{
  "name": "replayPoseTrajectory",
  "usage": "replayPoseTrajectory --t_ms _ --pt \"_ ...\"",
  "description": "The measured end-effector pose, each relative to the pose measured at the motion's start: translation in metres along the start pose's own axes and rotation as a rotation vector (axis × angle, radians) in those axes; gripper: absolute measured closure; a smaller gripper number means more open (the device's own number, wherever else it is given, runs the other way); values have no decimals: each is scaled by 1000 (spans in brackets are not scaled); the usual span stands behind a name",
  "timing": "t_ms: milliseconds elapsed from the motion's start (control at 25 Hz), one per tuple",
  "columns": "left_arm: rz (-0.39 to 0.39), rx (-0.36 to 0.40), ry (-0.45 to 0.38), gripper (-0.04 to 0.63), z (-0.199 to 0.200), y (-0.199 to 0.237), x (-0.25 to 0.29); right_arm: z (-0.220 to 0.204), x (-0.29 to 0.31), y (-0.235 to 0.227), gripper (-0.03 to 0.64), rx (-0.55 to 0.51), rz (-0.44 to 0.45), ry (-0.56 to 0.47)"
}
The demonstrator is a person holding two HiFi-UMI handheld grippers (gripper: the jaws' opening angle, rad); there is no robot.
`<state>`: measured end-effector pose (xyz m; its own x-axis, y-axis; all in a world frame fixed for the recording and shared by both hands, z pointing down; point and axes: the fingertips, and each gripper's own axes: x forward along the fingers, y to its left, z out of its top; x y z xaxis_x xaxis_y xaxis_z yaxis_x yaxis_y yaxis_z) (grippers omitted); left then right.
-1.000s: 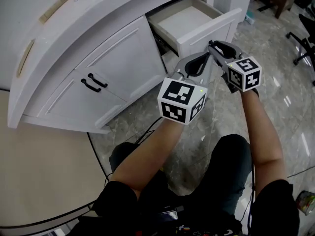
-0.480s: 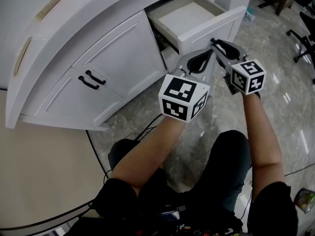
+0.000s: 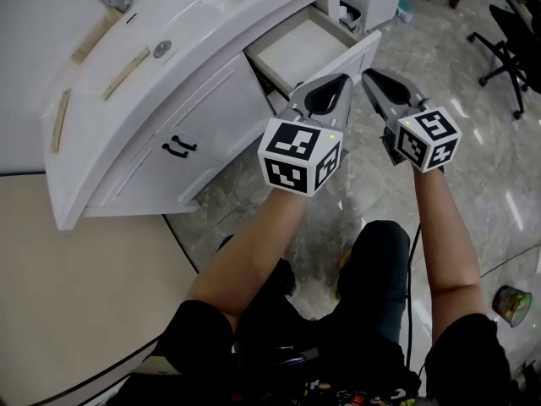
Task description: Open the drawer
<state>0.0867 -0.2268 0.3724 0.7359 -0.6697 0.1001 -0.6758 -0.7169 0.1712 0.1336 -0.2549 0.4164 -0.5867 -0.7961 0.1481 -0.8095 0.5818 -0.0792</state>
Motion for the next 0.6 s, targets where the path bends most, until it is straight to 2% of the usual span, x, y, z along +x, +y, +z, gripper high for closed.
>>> replayPoseTrajectory --t_ms 160,360,480,600 --pt "49 4 -1 595 123 -26 -14 126 -41 7 566 17 9 -15" --pt "73 47 -10 595 260 -87 -40 273 -110 29 563 -27 39 -44" --pt "73 50 -18 595 312 -133 -60 336 -158 46 565 -47 44 -68" --pt "80 47 -44 595 336 -171 -82 373 -202 63 592 -21 27 -126"
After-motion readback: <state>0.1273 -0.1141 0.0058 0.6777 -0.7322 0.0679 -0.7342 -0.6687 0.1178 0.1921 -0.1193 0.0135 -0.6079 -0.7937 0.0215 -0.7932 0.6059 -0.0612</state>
